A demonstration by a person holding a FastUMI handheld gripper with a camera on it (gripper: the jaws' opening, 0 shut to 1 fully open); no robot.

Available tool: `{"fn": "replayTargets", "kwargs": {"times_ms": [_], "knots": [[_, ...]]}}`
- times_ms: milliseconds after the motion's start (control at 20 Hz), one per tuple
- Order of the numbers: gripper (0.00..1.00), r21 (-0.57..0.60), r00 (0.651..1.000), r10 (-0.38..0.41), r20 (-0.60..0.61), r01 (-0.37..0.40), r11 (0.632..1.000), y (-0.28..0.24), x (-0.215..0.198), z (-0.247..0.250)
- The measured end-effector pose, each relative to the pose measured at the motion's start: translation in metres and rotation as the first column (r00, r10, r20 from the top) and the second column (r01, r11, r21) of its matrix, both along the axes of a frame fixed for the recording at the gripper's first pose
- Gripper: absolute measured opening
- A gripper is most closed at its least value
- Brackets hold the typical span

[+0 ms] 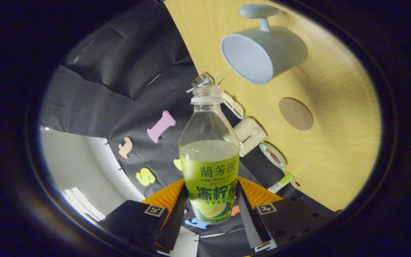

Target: Take the bottle from table, then pour the juice into the cup, finally place the bottle on the coaster

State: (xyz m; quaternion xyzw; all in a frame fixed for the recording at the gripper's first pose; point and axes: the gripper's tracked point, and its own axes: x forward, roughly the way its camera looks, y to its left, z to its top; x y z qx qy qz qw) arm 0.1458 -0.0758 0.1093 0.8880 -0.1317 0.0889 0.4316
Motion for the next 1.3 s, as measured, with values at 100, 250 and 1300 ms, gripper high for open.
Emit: {"fn": "replayTargets", "kwargs": {"times_ms": [100,250,1300], "knots": [[0.77,0.008,1.000,-0.003,0.003,0.003,1.000,-0.001,-0.001,0.002],[0.77,0.029,1.000,-0.008,0.012,0.007,1.000,-0.006,-0.008,0.005],[0.78,-0.804,0.872,-0.249,-0.422,-0.233,0.548,0.030,-0.029,-0.111]]}}
